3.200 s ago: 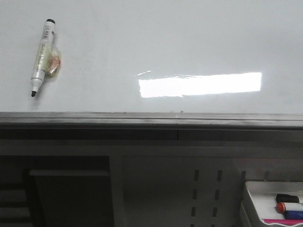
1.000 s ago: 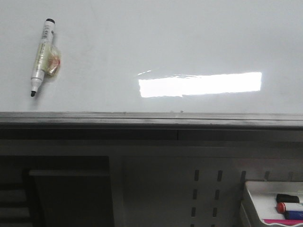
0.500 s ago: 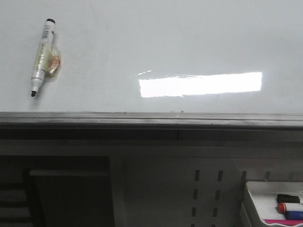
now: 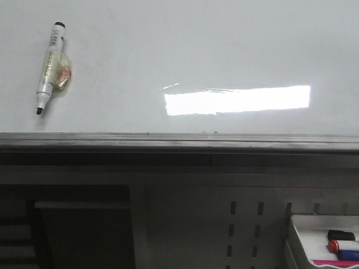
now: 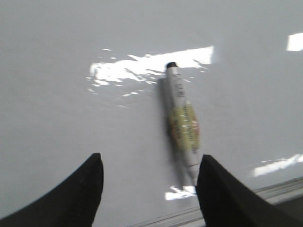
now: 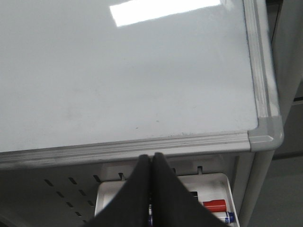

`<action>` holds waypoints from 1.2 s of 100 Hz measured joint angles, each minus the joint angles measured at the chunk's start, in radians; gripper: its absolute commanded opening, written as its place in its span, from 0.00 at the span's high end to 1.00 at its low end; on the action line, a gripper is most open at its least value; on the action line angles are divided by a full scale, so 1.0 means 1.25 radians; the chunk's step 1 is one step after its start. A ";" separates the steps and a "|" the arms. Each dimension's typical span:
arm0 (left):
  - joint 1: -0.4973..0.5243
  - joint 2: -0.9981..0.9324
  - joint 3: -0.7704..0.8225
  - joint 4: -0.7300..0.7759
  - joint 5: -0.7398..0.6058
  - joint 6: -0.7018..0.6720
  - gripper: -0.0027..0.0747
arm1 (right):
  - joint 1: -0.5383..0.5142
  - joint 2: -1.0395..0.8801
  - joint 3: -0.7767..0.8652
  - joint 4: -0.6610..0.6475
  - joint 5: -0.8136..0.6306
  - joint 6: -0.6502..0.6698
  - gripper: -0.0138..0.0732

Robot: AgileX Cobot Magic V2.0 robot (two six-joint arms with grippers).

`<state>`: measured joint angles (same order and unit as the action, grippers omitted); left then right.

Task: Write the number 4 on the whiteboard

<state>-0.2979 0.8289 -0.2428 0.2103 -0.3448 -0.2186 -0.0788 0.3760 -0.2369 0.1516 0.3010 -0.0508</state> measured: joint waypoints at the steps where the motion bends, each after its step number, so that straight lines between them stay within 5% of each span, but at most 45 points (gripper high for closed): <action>1: -0.005 0.007 -0.003 -0.003 0.000 -0.001 0.43 | 0.000 0.000 0.000 0.000 0.000 0.000 0.92; 23: -0.081 0.223 -0.086 -0.067 -0.028 -0.004 0.43 | 0.000 0.000 0.000 0.000 0.000 0.000 0.92; 58: -0.089 0.402 -0.179 -0.100 -0.049 -0.004 0.45 | 0.000 0.000 0.000 0.000 -0.001 0.000 0.92; 65: -0.091 0.409 -0.184 -0.100 -0.062 -0.004 0.55 | 0.000 0.000 0.000 0.000 -0.001 0.000 0.92; 78: -0.091 0.418 -0.186 -0.100 -0.060 -0.004 0.99 | 0.000 0.000 0.000 0.000 0.003 0.000 0.92; 103: -0.091 0.417 -0.186 -0.055 -0.045 -0.004 0.99 | 0.059 0.000 -0.021 0.000 0.035 0.000 0.91; 120: -0.092 0.375 -0.186 0.157 -0.024 -0.004 0.99 | 0.216 0.029 -0.060 0.000 0.039 -0.053 0.88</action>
<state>-0.4135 1.2980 -0.4756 0.4065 -0.3745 -0.2233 0.1917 0.4120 -0.3125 0.1516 0.3493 -0.1165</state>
